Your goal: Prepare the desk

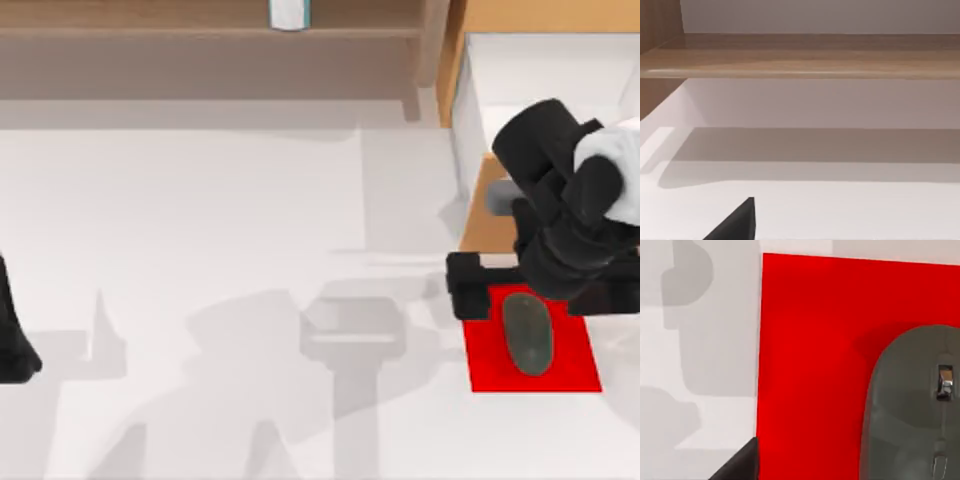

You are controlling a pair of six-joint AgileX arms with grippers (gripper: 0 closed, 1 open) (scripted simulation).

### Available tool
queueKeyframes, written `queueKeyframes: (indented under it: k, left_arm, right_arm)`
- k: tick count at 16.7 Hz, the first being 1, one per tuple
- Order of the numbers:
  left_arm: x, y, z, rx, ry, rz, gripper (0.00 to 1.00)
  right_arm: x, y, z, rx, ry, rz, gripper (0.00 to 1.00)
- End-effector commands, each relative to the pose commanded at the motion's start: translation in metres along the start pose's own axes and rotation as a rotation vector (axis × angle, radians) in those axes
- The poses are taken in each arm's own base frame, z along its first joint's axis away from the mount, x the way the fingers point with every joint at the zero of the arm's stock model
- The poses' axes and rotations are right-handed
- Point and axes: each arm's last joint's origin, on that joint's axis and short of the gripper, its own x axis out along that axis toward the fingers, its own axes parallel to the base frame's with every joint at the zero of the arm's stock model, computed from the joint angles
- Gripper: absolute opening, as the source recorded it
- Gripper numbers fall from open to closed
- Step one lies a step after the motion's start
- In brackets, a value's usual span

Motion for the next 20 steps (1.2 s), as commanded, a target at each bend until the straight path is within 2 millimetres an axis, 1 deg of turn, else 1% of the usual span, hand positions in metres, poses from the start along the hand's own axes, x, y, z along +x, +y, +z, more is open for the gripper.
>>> queueKeyframes:
  k: [3,6,9,12,14,16,18,20]
  left_arm:
    - [0.000,0.000,0.000,0.000,0.000,0.000,1.00]
    - [0.000,0.000,0.000,0.000,0.000,0.000,1.00]
    - [0.000,0.000,0.000,0.000,0.000,0.000,1.00]
    - [0.000,0.000,0.000,0.000,0.000,0.000,1.00]
    - [0.000,0.000,0.000,0.000,0.000,0.000,1.00]
    - [0.000,0.000,0.000,0.000,0.000,0.000,1.00]
    - [0.000,0.000,0.000,0.000,0.000,0.000,1.00]
    - [0.000,0.000,0.000,0.000,0.000,0.000,1.00]
  right_arm:
    - [0.000,0.018,-0.007,-0.181,-0.120,0.044,1.00]
    - [0.005,0.039,-0.016,-0.422,-0.291,0.085,1.00]
    - [0.010,0.056,-0.026,-0.676,-0.509,0.096,1.00]
    - [0.012,0.063,-0.032,-0.898,-0.763,0.040,1.00]
    - [0.013,0.061,-0.035,-1.016,-0.932,-0.045,1.00]
    - [0.014,0.053,-0.038,-1.104,-1.080,-0.170,1.00]
    - [0.016,0.039,-0.041,-1.166,-1.190,-0.327,1.00]
    - [0.020,0.021,-0.046,-1.207,-1.247,-0.504,1.00]
